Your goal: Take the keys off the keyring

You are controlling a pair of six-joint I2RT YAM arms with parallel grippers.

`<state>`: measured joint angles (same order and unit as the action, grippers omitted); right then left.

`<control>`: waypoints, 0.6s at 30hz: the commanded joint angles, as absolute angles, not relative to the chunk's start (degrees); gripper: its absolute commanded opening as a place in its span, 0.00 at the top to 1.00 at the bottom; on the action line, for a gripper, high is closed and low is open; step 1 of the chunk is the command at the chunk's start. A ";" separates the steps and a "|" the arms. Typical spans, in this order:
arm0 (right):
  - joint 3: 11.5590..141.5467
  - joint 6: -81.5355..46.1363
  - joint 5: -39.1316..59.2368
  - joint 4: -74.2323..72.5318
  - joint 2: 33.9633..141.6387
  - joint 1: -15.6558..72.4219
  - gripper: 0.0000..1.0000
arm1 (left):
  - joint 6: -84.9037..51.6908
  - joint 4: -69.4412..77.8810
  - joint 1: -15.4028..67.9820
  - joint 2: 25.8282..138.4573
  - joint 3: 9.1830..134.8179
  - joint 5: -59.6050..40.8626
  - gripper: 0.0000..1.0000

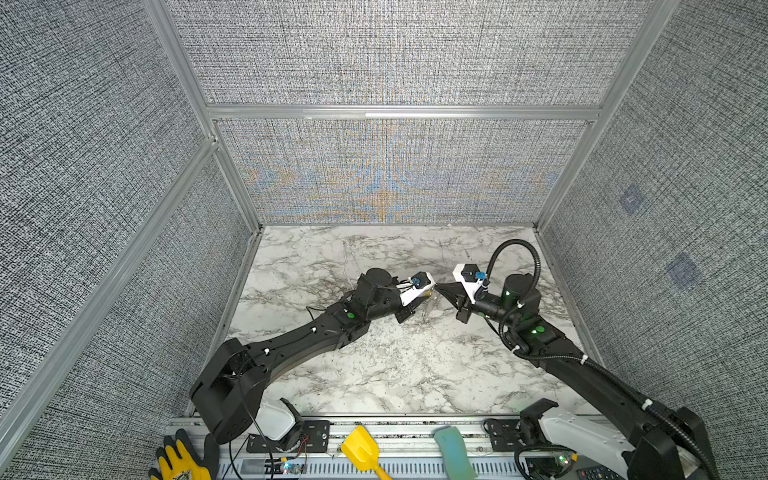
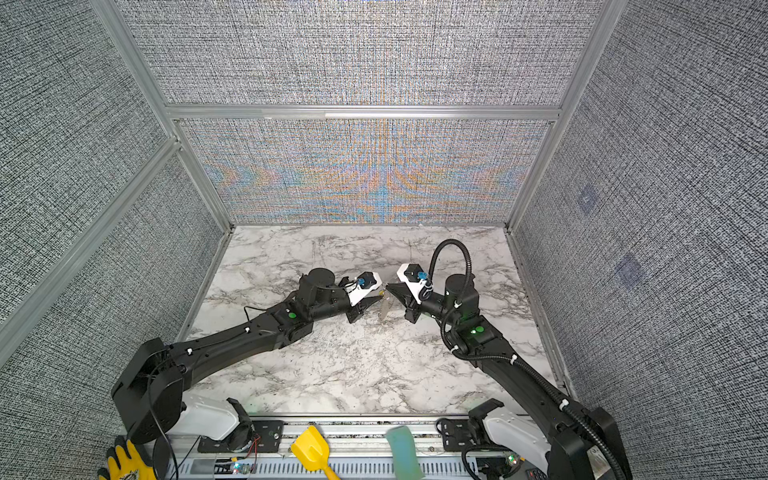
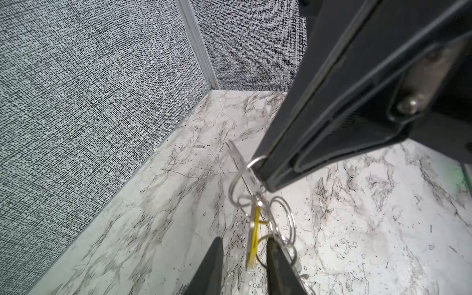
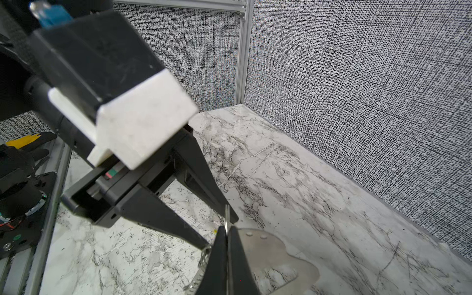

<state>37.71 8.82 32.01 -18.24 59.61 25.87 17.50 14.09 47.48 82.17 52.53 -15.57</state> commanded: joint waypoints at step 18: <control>37.16 7.94 32.61 -21.58 59.48 25.84 1.00 | 15.12 19.04 47.46 81.07 51.42 -14.70 0.64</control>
